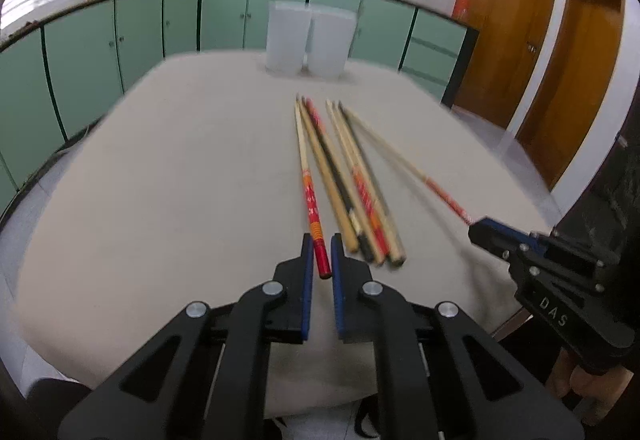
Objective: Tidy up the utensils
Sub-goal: 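Grasp a red-striped chopstick with left tool while right tool grasps a red-tipped chopstick, then carry left tool's chopstick into the white cup while right tool carries its chopstick there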
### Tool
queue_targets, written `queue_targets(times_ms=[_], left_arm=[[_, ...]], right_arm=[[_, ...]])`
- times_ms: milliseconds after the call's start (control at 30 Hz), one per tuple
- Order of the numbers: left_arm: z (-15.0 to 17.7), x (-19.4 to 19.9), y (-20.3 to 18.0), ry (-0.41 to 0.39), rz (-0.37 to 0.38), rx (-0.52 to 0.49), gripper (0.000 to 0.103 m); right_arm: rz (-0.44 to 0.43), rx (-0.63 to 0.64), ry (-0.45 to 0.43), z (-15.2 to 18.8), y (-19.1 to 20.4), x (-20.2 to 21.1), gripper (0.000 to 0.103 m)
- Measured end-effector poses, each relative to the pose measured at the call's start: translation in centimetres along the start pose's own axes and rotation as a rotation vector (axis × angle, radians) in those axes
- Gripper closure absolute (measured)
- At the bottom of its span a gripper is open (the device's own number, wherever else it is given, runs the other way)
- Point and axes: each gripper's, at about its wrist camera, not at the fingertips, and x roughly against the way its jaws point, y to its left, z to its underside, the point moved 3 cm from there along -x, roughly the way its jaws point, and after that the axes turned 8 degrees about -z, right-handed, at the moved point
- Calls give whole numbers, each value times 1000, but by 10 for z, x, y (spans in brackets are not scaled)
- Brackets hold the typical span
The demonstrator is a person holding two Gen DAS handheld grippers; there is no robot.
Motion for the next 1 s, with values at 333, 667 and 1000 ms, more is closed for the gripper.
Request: queue_targets(times_ms=[333, 667, 1000], left_arm=[[-57, 65, 15, -112, -3, 22, 97], [-131, 90, 26, -163, 17, -34, 97], [-175, 69, 34, -84, 64, -51, 98]], right_arm=[[-27, 56, -82, -61, 19, 56, 97], [-71, 156, -73, -155, 28, 75, 97], [-110, 156, 32, -201, 23, 41, 97]])
